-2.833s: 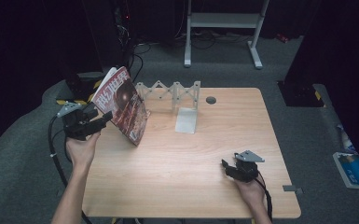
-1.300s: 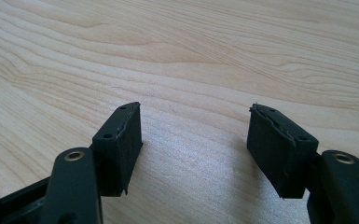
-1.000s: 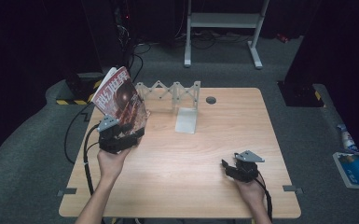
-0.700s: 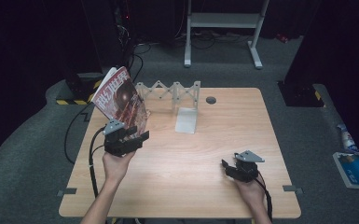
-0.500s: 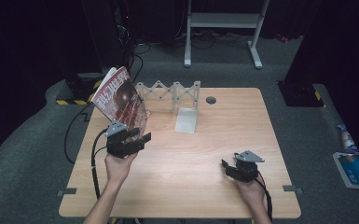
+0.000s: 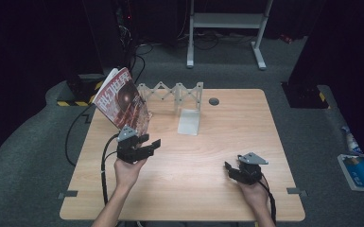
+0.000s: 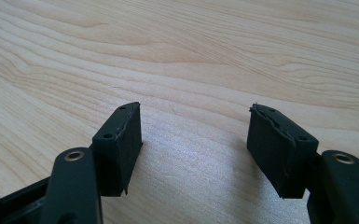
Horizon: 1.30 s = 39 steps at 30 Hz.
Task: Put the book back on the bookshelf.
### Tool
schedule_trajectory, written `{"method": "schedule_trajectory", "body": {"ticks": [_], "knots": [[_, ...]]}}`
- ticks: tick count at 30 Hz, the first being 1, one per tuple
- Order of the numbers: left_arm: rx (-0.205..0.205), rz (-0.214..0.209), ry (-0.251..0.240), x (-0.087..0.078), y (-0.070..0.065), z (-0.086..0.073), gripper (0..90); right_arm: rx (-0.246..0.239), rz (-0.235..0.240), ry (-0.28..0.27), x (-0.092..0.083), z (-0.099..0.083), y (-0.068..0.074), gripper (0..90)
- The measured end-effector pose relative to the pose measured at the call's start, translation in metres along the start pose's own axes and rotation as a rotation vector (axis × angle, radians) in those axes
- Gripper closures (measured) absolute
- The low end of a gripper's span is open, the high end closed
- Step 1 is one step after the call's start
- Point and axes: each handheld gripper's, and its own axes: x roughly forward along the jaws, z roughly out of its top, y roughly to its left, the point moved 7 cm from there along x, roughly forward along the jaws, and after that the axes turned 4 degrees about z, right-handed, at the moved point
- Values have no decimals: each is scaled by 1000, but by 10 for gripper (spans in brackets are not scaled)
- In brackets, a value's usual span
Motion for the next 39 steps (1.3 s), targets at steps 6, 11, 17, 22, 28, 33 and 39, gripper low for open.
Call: {"method": "schedule_trajectory", "body": {"ticks": [6,11,17,22,28,33,39], "knots": [[10,-6,17,8,-5,-5,410,0,0,0,0,0,0,354],[12,-10,32,13,-7,-8,410,1,0,0,0,0,0,354],[10,-17,53,22,-10,-15,411,-1,1,0,0,0,0,354],[13,-15,66,30,-12,-20,413,-2,1,0,0,0,0,354],[4,-13,80,40,-15,-25,414,-2,0,0,0,0,0,354],[5,-9,96,48,-16,-30,415,-3,1,0,0,0,0,354],[14,4,114,54,-14,-37,417,-1,0,0,0,0,0,354]]}}
